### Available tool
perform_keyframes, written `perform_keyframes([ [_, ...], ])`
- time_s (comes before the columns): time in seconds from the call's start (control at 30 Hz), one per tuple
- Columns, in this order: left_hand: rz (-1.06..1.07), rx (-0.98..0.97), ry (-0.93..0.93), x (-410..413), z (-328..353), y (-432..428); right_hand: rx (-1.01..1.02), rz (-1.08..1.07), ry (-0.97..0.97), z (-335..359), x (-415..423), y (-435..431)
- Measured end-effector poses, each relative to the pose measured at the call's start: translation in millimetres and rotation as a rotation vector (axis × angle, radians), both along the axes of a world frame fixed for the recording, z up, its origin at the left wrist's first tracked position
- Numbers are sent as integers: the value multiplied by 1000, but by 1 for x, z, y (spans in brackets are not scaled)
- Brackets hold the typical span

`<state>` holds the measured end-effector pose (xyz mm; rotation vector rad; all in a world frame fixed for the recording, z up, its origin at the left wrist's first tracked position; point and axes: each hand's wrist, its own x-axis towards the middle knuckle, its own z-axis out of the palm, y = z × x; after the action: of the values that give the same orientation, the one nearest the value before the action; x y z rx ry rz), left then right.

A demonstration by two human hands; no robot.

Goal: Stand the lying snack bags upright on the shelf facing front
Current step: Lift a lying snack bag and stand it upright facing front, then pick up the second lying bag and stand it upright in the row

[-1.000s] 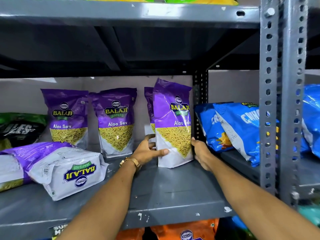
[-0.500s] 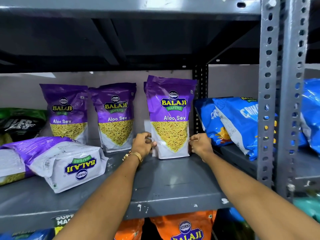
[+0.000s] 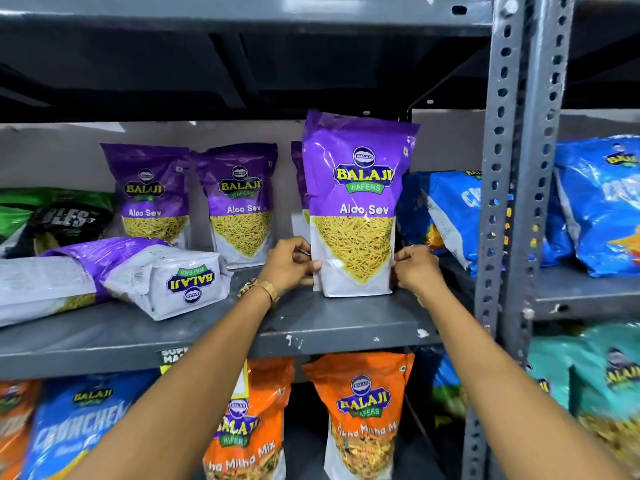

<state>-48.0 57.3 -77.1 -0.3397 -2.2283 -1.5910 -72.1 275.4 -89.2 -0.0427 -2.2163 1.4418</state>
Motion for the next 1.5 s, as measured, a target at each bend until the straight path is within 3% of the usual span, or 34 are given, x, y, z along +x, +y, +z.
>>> perform_keyframes([
  [0.27, -4, 0, 7, 30, 0, 5, -48, 10, 73, -7, 40, 0],
  [0.4, 98, -221, 45, 35, 1, 4, -127, 44, 115, -8, 52, -3],
  [0.47, 192, -443, 154, 42, 1, -3, -146, -53, 252, -7, 60, -5],
  [0.6, 495, -705, 303, 66, 18, -33, -25, -232, 666, -2, 83, -20],
  [0.87, 825, -934, 149, 88, 71, -128, 243, -37, 1019, 38, 106, -115],
  [1.03, 839, -968, -55, 105, 62, -185, 299, 325, 755, 58, 84, -188],
  [1.23, 685, -643, -410, 119, 28, -224, 414, 521, 149, 70, 25, -264],
  [1.4, 594, -475, -368, 111, 14, -230, 538, 909, -428, 64, 4, -287],
  [1.5, 524, -313, -328, 108, 9, -232, 420, 984, -417, 57, -2, -281],
])
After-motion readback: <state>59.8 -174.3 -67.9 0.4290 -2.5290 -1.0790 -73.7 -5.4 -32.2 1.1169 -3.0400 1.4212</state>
